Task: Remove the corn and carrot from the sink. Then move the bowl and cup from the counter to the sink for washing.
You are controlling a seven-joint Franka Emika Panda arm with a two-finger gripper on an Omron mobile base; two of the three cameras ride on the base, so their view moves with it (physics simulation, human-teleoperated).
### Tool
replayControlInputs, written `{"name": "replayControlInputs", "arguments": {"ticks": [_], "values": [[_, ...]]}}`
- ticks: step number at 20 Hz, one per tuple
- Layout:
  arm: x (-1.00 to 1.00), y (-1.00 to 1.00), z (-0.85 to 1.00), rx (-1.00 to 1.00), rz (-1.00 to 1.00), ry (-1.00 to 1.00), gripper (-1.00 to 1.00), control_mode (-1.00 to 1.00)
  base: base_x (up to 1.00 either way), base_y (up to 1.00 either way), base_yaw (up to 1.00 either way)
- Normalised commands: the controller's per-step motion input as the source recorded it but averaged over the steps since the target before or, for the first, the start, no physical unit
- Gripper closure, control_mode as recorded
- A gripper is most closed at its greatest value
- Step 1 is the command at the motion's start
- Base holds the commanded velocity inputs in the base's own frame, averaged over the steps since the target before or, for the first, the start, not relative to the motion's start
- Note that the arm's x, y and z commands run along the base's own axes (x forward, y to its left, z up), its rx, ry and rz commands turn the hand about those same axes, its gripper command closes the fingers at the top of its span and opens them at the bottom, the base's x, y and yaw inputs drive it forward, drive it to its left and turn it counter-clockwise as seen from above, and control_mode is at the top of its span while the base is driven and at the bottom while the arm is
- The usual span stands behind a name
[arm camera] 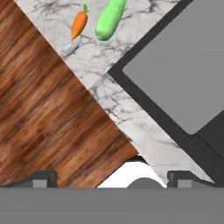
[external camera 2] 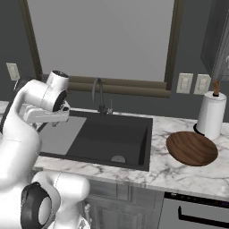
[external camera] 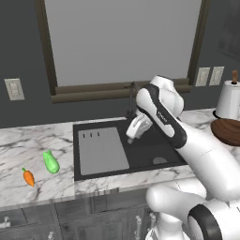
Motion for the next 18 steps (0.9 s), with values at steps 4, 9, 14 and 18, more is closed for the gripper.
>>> {"name": "replayControlInputs", "arguments": {"ticks": [4,9,14,18], "values": [[-0.14,-0.37,0.14,-0.15,-0.36,0.0,-1.0,-1.0,0.0,0.0,0.0],[-0.13,-0.38,0.15,-0.16,-0.33,0.01,-1.0,-1.0,0.0,0.0,0.0],[-0.15,-0.41,0.19,-0.17,-0.32,0.06,-1.0,-1.0,0.0,0.0,0.0],[-0.12,-0.53,0.18,-0.15,-0.24,0.07,-1.0,-1.0,0.0,0.0,0.0]]}}
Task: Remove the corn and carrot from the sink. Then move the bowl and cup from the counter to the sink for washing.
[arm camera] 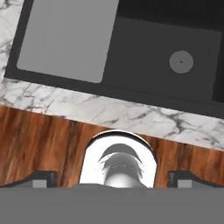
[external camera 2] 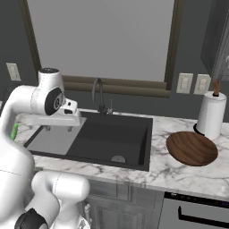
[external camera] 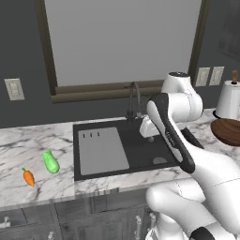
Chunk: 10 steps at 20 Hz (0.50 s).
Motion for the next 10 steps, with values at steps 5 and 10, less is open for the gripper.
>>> {"name": "replayControlInputs", "arguments": {"ticks": [5,10], "values": [[-0.07,-0.61,0.13,-0.13,-0.14,0.03,-1.0,-1.0,0.0,0.0,0.0],[-0.04,-0.62,0.07,-0.15,-0.09,0.04,-1.0,-1.0,0.0,0.0,0.0]]}}
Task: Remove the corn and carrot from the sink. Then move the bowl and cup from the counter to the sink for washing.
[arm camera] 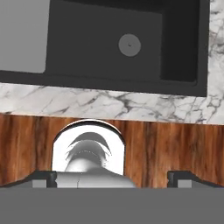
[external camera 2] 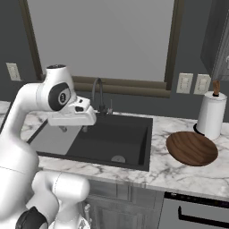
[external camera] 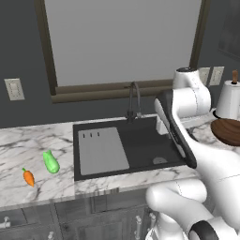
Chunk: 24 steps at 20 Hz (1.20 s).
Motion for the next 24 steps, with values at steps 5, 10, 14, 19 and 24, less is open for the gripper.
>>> {"name": "replayControlInputs", "arguments": {"ticks": [5,10,14,19,24], "values": [[-0.01,-0.64,0.0,-0.11,-0.04,0.03,-1.0,-1.0,0.0,0.0,0.0],[0.0,-0.64,0.0,-0.11,-0.02,0.03,-1.0,-1.0,0.0,0.0,0.0],[0.0,-0.65,0.0,-0.06,-0.02,0.01,-1.0,-1.0,0.0,0.0,0.0],[0.0,-0.6,0.0,-0.04,0.0,0.02,-1.0,-1.0,0.0,0.0,0.0],[0.0,-0.51,-0.06,0.0,-0.02,0.02,-1.0,-1.0,0.0,0.0,0.0]]}}
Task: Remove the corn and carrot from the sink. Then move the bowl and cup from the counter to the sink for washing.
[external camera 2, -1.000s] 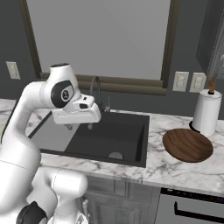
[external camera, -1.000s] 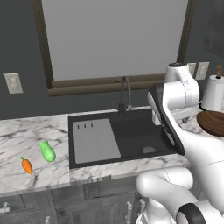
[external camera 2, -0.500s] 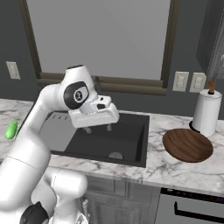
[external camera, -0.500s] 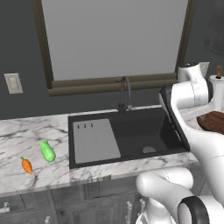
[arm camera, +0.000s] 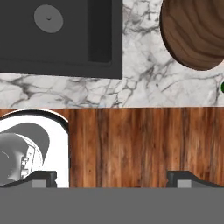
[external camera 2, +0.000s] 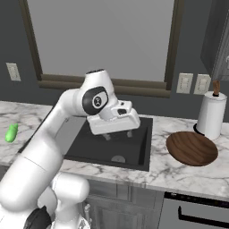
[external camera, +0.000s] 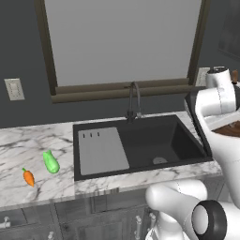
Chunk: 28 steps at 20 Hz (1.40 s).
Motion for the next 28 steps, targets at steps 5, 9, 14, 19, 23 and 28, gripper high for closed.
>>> {"name": "replayControlInputs", "arguments": {"ticks": [5,9,14,19,23,28], "values": [[0.01,-0.45,-0.12,0.0,-0.01,0.0,-1.0,-1.0,0.0,0.0,0.0],[0.07,-0.41,-0.12,0.0,0.0,0.0,-1.0,-1.0,0.0,0.0,0.0],[0.14,-0.3,-0.16,0.0,0.0,0.0,-1.0,-1.0,0.0,0.0,0.0],[0.16,-0.19,-0.18,0.0,0.0,0.0,-1.0,-1.0,0.0,0.0,0.0],[0.15,-0.11,-0.17,0.0,0.0,0.0,-1.0,-1.0,0.0,0.0,0.0],[0.21,-0.18,-0.14,0.0,0.01,0.0,-1.0,-1.0,0.0,0.0,0.0]]}}
